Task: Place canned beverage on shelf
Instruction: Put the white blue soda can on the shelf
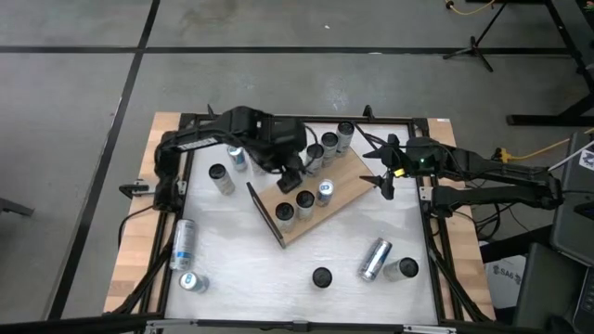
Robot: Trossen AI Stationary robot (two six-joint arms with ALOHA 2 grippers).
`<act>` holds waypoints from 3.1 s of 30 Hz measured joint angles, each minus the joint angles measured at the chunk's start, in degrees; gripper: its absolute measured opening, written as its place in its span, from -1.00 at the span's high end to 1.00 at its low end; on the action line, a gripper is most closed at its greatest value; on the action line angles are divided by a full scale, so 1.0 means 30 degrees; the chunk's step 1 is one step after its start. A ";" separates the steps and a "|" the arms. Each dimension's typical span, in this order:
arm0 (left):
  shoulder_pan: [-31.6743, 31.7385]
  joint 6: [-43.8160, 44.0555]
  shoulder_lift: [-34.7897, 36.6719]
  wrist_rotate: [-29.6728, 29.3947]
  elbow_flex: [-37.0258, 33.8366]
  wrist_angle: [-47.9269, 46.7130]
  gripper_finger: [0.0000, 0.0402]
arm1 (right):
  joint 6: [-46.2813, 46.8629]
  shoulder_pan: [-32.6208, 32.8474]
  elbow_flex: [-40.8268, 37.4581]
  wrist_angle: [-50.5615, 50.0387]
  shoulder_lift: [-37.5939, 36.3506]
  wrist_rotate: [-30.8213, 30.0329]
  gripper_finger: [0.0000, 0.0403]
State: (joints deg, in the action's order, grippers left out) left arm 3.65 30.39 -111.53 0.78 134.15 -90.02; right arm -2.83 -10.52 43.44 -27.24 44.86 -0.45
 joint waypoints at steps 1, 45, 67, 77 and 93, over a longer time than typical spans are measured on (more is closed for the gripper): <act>-0.0293 0.0279 0.0055 -0.0002 0.0000 -0.0007 -0.72 | 0.0006 0.0000 0.0000 0.0020 0.0000 0.0000 -0.57; -1.0898 2.2418 1.1300 0.4887 -2.2750 0.0048 -0.72 | 0.0003 0.0000 0.0000 0.0010 0.0000 0.0000 -0.57; -1.1601 2.5259 1.1293 0.4712 -2.9249 0.3365 -0.72 | 0.0002 0.0000 0.0000 0.0014 0.0002 0.0000 -0.57; -1.1601 2.5830 1.1293 0.4705 -3.1046 0.6892 -0.72 | 0.0004 0.0000 0.0000 0.0015 0.0000 0.0000 -0.57; -1.1601 2.6777 1.1293 0.4749 -3.2954 0.8695 -0.61 | 0.0001 0.0000 0.0000 0.0014 0.0000 0.0000 -0.57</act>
State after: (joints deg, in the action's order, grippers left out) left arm -31.16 110.72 -77.65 15.03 35.28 -63.93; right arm -2.83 -10.52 43.44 -27.20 44.86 -0.45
